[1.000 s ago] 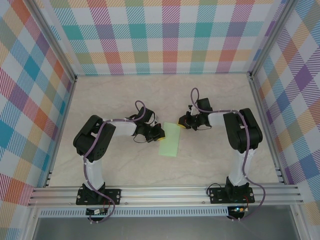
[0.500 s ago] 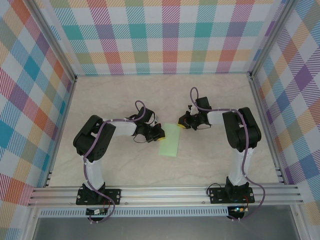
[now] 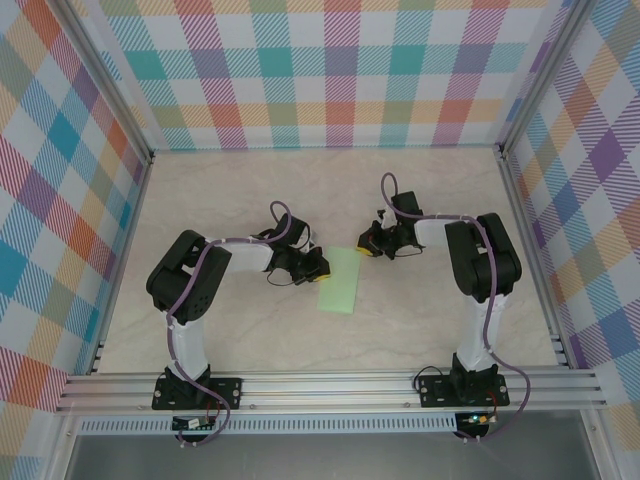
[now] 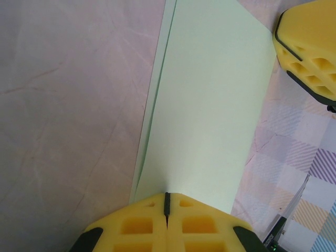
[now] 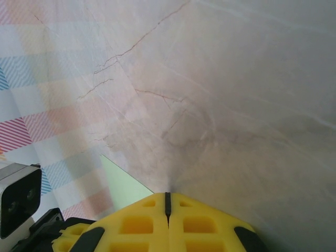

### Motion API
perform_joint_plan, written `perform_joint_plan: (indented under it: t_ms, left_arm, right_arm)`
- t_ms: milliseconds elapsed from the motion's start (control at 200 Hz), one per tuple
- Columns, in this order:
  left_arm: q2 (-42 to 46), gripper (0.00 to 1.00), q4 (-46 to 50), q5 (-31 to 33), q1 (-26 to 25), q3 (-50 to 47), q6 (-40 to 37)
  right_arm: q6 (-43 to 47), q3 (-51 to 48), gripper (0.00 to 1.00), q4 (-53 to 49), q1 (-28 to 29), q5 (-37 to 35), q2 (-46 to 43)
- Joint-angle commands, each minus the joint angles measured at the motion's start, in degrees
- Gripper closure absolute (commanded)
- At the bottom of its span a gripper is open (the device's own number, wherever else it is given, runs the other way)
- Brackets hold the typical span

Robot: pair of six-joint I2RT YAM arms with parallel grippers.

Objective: Fold a paper plane with a square sheet of paper (pick it up from the middle)
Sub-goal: Fold the square sheet of paper in half at the center of the table.

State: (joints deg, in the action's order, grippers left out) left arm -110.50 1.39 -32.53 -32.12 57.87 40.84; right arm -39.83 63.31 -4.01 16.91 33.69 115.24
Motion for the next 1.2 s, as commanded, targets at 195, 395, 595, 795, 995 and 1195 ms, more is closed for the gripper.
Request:
perform_joint_plan:
  t_ms: [195,395,595,795,995,1195]
  left_arm:
    - [-4.93,1.00,11.08,8.36,-0.76,-3.35,-1.22]
    - [-4.77,1.00,10.91,8.36,-0.78,-3.55,-1.18]
    - [-4.44,1.00,10.76,8.55,-0.80,-3.85,-1.05]
    - [-4.38,1.00,10.56,8.54,-0.76,-3.90,-1.04]
    - [-4.38,1.00,10.53,8.54,-0.80,-3.70,-1.19]
    - [-4.55,1.00,10.48,8.44,-0.76,-3.89,-1.31]
  right_arm:
    - [-0.94,0.68,0.95,-3.83,-0.12,1.84,-3.42]
    - [0.13,-2.80,0.94,-8.31,-0.03,-0.09,-12.56]
    - [-4.94,-14.05,0.94,-1.23,2.79,1.76,-18.12]
    - [-9.01,-21.31,0.93,2.92,12.16,-3.13,-23.76]
    - [-11.98,-26.13,0.92,7.31,17.62,-3.80,-23.54]
    - [-11.89,-28.68,0.93,7.80,19.13,-5.82,-21.98]
